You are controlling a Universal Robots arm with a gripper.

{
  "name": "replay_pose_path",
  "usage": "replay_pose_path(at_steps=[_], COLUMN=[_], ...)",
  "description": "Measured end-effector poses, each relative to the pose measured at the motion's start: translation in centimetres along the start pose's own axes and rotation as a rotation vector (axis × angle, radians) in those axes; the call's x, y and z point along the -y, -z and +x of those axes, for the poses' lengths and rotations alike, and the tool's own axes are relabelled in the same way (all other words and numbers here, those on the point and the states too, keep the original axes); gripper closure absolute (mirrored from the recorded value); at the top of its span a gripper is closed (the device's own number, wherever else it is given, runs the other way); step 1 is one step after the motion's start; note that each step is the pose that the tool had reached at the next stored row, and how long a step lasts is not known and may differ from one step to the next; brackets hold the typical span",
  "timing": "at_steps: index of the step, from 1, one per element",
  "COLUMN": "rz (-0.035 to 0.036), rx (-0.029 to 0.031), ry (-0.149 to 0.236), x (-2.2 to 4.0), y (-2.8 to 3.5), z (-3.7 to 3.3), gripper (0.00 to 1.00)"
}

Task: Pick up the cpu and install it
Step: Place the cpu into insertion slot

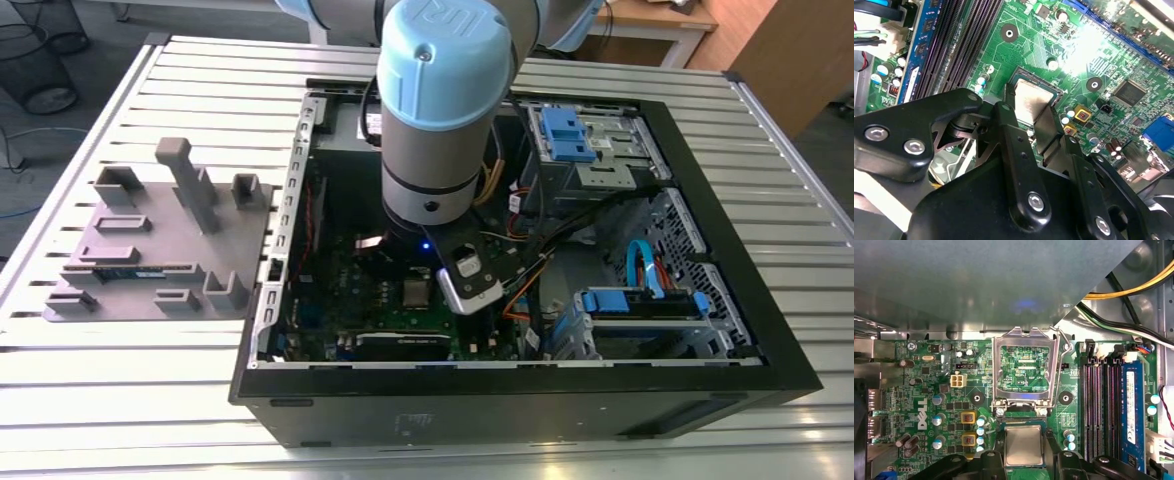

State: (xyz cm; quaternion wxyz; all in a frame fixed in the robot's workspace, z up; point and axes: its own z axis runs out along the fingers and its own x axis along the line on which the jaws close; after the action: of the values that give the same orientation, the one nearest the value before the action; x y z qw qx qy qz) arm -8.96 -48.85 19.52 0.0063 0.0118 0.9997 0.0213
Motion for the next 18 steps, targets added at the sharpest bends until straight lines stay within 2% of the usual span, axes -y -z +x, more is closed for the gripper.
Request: replay_pose_path(at_steps=[9, 10, 18], rz=[-0.0001, -0.0002, 0.0004], rx=[0.0001, 0.0001, 0.0], ry=[0.0, 0.0, 0.0], x=[0.03, 0.03, 0.04], y=[-0.01, -0.01, -0.29], z=[0.02, 0.01, 0.02], gripper=[0.56, 0.49, 0.49])
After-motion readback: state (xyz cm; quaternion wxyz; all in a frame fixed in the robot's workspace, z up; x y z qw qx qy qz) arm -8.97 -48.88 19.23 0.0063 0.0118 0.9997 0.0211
